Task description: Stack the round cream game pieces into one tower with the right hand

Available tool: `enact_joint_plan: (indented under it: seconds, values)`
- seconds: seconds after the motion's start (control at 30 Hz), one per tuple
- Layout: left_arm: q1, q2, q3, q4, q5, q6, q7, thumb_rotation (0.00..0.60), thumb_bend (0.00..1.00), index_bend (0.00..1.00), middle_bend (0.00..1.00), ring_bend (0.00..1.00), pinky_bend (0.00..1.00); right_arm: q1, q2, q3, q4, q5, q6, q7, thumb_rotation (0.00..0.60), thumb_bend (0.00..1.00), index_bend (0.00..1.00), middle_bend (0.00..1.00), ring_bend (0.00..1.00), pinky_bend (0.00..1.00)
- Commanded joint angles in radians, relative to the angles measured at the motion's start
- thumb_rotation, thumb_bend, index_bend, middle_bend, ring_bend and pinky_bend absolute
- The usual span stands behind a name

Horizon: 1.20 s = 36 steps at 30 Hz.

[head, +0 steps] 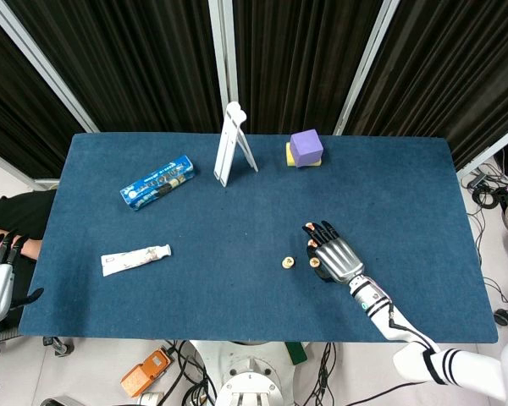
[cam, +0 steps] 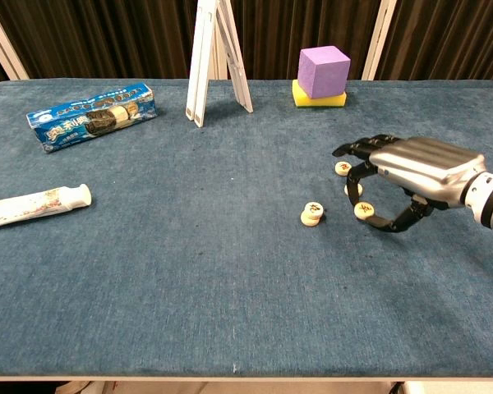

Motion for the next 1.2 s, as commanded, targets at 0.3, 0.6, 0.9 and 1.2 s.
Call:
enact_joint_plan:
  seconds: [0.3,0.6,0.9,1.2]
  values:
    - [0.0,0.003,0.001,-0.004,0.003,0.002,0.002,0.6,0.03,0.1,0.03,0.01,0.0,0.068,0.0,0.049,-0.074,0.009,-0.048,-0.052,0.6,0.54,0.54,0.12,0.0,0.03]
    - [0.001,0.003,0.001,-0.004,-0.001,0.001,0.003,0.6,0.03,0.1,0.03,0.01,0.0,0.091,-0.023,0.055,-0.069,0.036,-0.073,-0.092,0.6,0.54,0.52,0.12,0.0,0.03]
    - [0.002,0.002,0.001,0.0,-0.003,-0.001,0.001,0.6,0.03,0.1,0.03,0.01,0.0,0.097,-0.031,0.047,-0.06,0.046,-0.075,-0.104,0.6,0.54,0.51,0.12,0.0,0.03]
    - [0.003,0.0,0.001,0.004,-0.004,-0.001,-0.002,0.6,0.03,0.1,0.03,0.01,0.0,0.102,-0.038,0.04,-0.053,0.044,-0.075,-0.104,0.6,0.54,0.49,0.12,0.0,0.03]
